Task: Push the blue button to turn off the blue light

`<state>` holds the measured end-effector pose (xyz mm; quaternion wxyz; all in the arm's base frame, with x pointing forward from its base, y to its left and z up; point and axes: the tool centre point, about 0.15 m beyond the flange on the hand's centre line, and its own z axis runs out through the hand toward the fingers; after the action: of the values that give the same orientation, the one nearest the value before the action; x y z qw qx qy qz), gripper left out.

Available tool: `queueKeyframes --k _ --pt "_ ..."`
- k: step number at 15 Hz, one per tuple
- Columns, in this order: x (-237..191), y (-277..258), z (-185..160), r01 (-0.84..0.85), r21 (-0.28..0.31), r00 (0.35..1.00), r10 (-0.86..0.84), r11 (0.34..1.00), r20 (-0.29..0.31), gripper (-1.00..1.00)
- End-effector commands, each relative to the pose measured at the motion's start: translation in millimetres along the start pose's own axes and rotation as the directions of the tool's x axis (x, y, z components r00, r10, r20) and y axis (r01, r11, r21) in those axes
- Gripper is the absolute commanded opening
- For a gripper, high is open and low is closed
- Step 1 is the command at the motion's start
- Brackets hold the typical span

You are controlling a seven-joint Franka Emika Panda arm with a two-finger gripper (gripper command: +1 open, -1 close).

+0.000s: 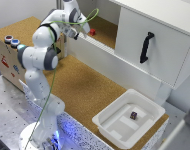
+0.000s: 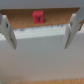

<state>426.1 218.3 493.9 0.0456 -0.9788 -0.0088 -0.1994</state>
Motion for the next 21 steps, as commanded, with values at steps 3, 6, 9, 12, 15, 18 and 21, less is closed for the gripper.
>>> queueKeyframes --k 3,6,9,12,15,18,21 --pt "-126 -34 4 0.124 0.109 0.992 -0.126 0.986 0.009 1.00" --pt "-141 -71 -9 0.230 0.147 0.970 -0.238 0.962 0.042 1.00" --pt "-168 -129 -61 0.528 0.221 0.833 -0.551 0.820 0.053 1.00" --pt "-208 -170 -94 0.751 0.310 0.577 -0.807 0.583 0.121 1.00" --pt "-231 -191 -117 0.858 0.297 0.387 -0.908 0.419 0.162 1.00" --pt "-238 -212 -112 0.908 0.288 0.248 -0.944 0.304 0.217 1.00" --pt "-244 -235 -111 0.936 0.296 0.126 -0.965 0.192 0.230 1.00"
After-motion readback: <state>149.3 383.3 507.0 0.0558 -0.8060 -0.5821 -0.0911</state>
